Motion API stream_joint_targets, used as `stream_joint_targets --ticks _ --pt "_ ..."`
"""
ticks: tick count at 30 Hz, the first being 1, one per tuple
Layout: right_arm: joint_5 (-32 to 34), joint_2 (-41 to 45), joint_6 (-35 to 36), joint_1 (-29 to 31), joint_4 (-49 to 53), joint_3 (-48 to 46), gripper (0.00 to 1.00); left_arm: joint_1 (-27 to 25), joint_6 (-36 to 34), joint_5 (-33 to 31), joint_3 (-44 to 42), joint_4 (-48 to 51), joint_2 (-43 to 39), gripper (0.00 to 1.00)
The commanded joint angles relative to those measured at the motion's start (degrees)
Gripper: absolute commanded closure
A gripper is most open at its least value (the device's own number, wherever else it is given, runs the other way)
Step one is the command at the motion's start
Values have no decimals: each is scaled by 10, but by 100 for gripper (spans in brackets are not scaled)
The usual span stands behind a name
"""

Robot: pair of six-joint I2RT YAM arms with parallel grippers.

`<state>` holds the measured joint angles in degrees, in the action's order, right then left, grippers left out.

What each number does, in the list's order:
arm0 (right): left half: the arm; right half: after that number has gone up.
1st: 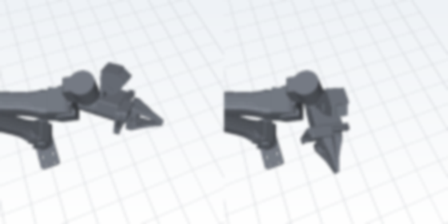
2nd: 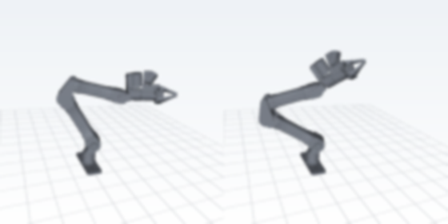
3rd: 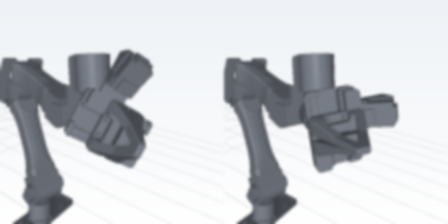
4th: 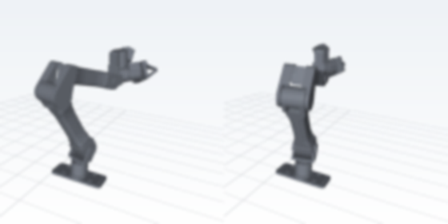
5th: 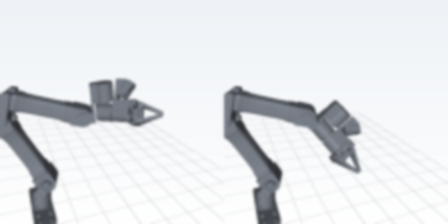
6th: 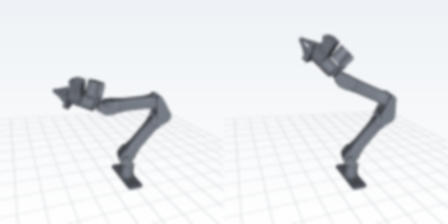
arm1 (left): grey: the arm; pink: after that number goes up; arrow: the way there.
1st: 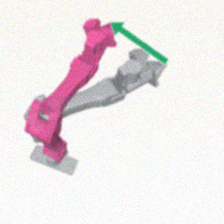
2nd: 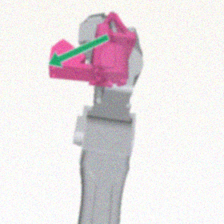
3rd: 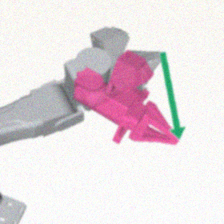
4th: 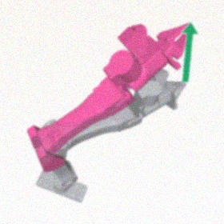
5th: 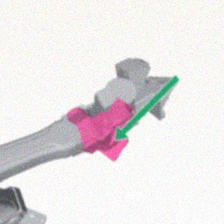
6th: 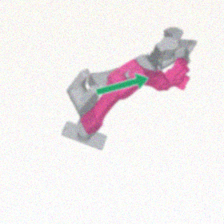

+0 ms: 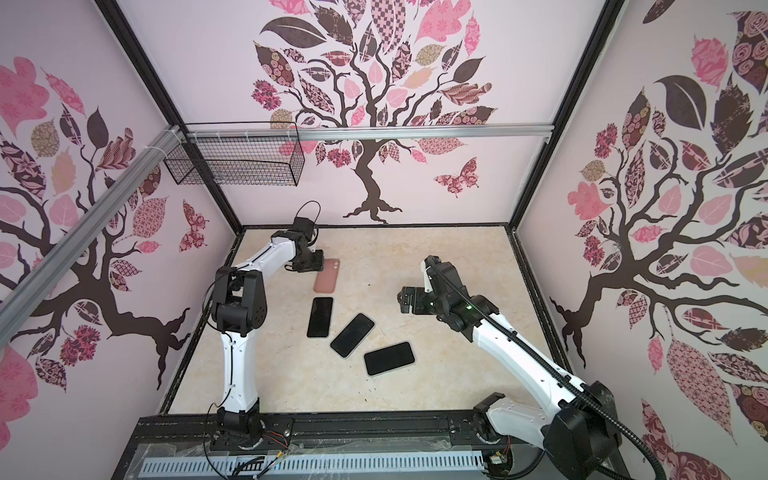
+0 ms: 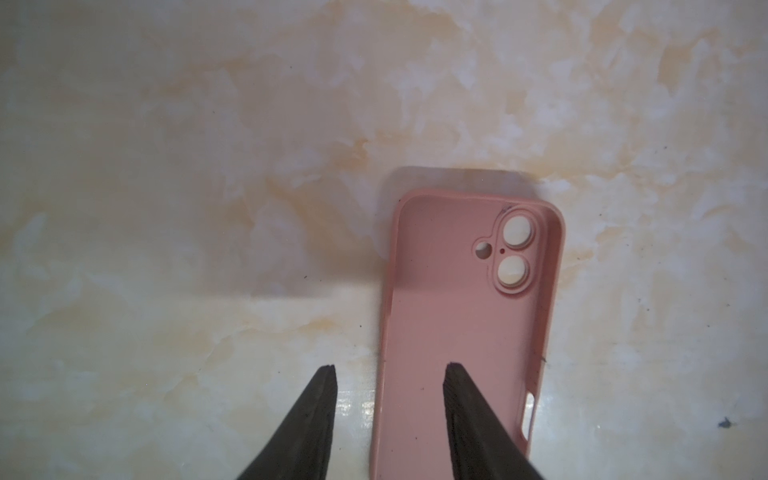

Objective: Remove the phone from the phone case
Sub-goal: 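Place the pink case farther from the robot with the left gripper while the right withdraws, then move the right gripper over a white-edged black phone while the left gripper draws back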

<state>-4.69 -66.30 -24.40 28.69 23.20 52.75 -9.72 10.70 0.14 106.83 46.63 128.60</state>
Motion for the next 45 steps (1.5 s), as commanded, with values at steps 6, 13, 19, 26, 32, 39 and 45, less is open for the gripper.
stream_joint_targets --ticks 6,13,19,26,32,39,45 --pt "44 0 -50 23 6 -8 1 -37 0 -94 -86 -8 -181 15" --pt "123 -62 -149 97 19 16 2 -63 30 -128 -208 0 -335 4" --pt "123 -135 -240 132 16 36 2 -65 45 -90 -361 -64 -507 2" --pt "161 -250 -332 195 69 124 1 -45 97 40 -530 -129 -690 2" --pt "165 -361 -396 220 131 212 1 20 115 146 -585 -123 -747 2" --pt "176 -463 -437 235 192 310 1 52 123 195 -604 -127 -763 2" --pt "184 -517 -453 237 217 367 1 54 124 202 -605 -123 -769 2"
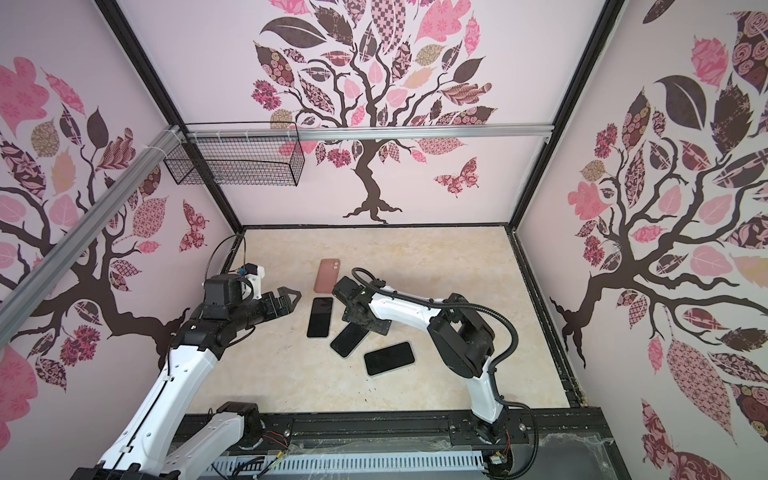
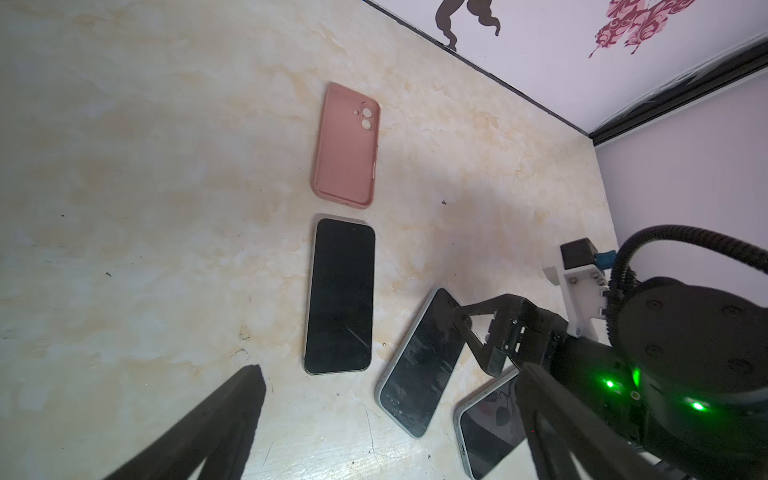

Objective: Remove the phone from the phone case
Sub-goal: 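Move the right gripper over a white-edged black phone while the left gripper draws back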

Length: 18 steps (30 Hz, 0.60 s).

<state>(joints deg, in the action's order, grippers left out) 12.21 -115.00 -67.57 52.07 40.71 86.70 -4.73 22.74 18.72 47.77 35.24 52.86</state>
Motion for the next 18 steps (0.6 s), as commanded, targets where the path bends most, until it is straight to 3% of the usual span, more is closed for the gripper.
stream_joint_targets --ticks 1,18 --pt "17 -38 -24 4 44 33 1 5 4 14 -15 -8 -14 2" --pt "25 -163 -49 20 142 190 1 9 -3 16 -18 -1 -28 2"
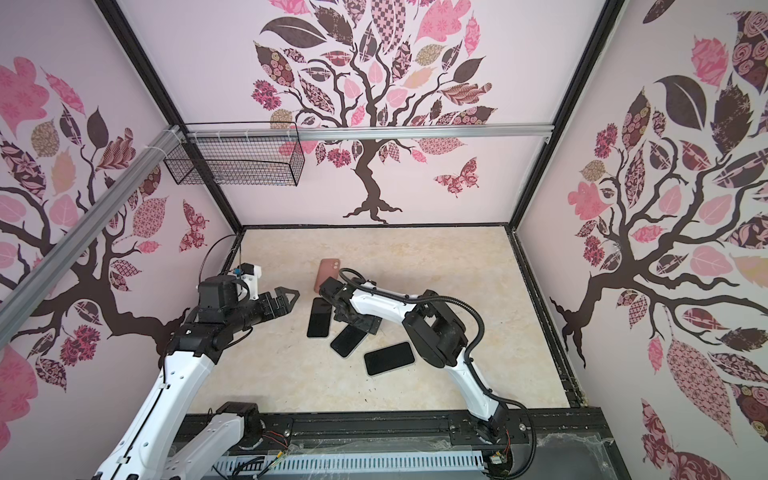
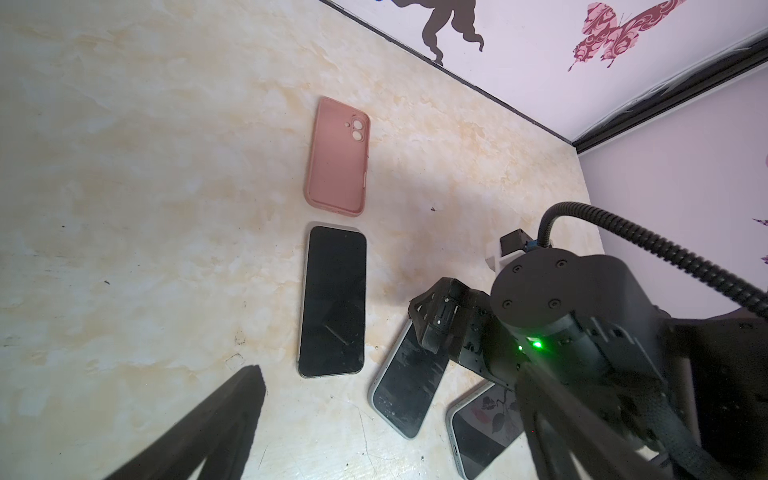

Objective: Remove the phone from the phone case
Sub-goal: 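Move the right gripper over a white-edged black phone while the left gripper draws back, then close the right gripper on the white-edged black phone and lift it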

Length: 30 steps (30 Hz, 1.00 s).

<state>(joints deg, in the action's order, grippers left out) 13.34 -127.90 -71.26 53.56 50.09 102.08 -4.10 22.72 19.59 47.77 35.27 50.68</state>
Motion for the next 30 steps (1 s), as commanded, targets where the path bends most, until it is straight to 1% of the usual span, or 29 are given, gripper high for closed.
stream_joint_targets --ticks 1,6,17,20,28,30 --pt "14 -41 -10 6 55 46 1 2 -2 8 -17 -1 -7 2" --pt "16 -71 -10 11 84 78 1 2 -3 8 -17 -1 -9 2" --pt "5 -89 -3 12 85 87 1 2 -5 9 -16 0 -6 2" --pt "-3 -92 0 12 81 86 6 2 -7 2 -16 3 -8 2" --pt "1 -84 15 10 81 85 19 3 -3 -65 -17 23 -30 2" --pt "-1 -75 23 9 76 82 25 3 2 -63 -24 17 -33 2"
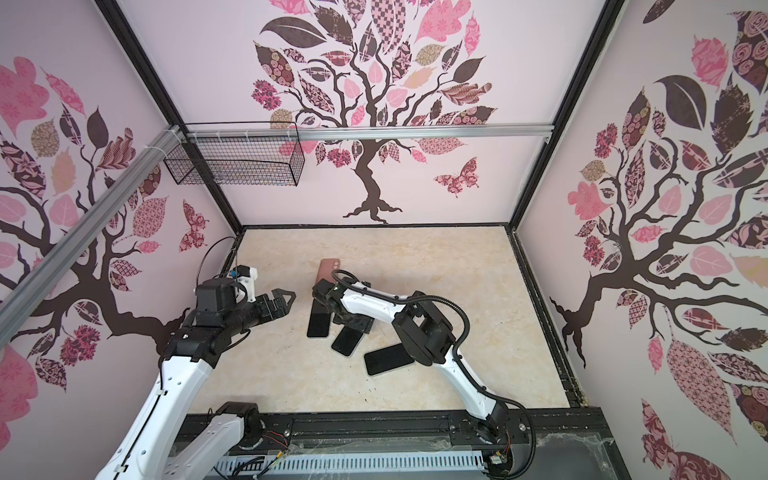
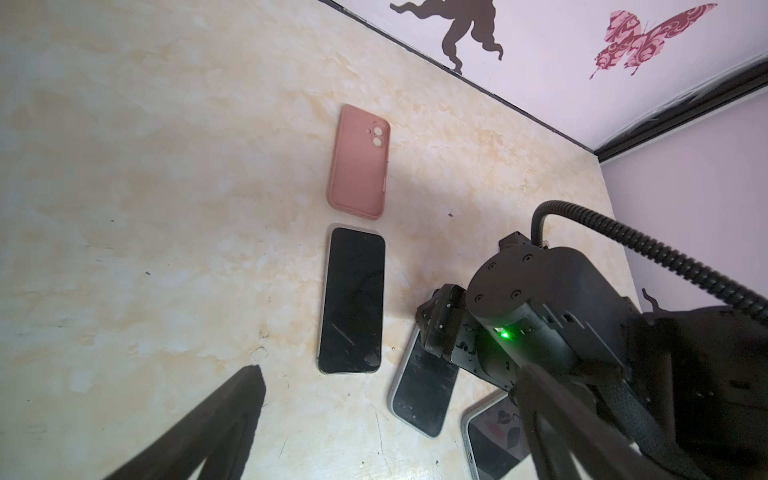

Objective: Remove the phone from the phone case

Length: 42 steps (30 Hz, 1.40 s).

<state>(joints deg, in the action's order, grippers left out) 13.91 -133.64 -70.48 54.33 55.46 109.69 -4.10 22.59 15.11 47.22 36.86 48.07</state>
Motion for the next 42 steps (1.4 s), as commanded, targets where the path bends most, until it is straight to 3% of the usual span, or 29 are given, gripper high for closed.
stream_joint_targets --ticks 1,7,11,13,22,32,42 --pt "-7 -10 20 1 17 3 28 2 2 -7 -19 0 -7 2" --pt "-64 90 64 -23 -122 -116 43 -11 18 90 -33 -17 -7 2" --pt "-146 179 74 -53 -292 -270 52 -85 45 53 -51 -23 -17 3" --pt "-173 200 76 -67 -328 -309 54 -114 68 50 -71 -39 -17 4" --pt "-225 267 78 -110 -401 -424 57 -202 143 36 -157 -151 -18 9" --pt "-289 305 29 -142 -477 -503 59 -320 158 7 -195 -291 72 19" --pt "-340 326 3 -167 -539 -549 60 -333 170 8 -207 -380 189 32"
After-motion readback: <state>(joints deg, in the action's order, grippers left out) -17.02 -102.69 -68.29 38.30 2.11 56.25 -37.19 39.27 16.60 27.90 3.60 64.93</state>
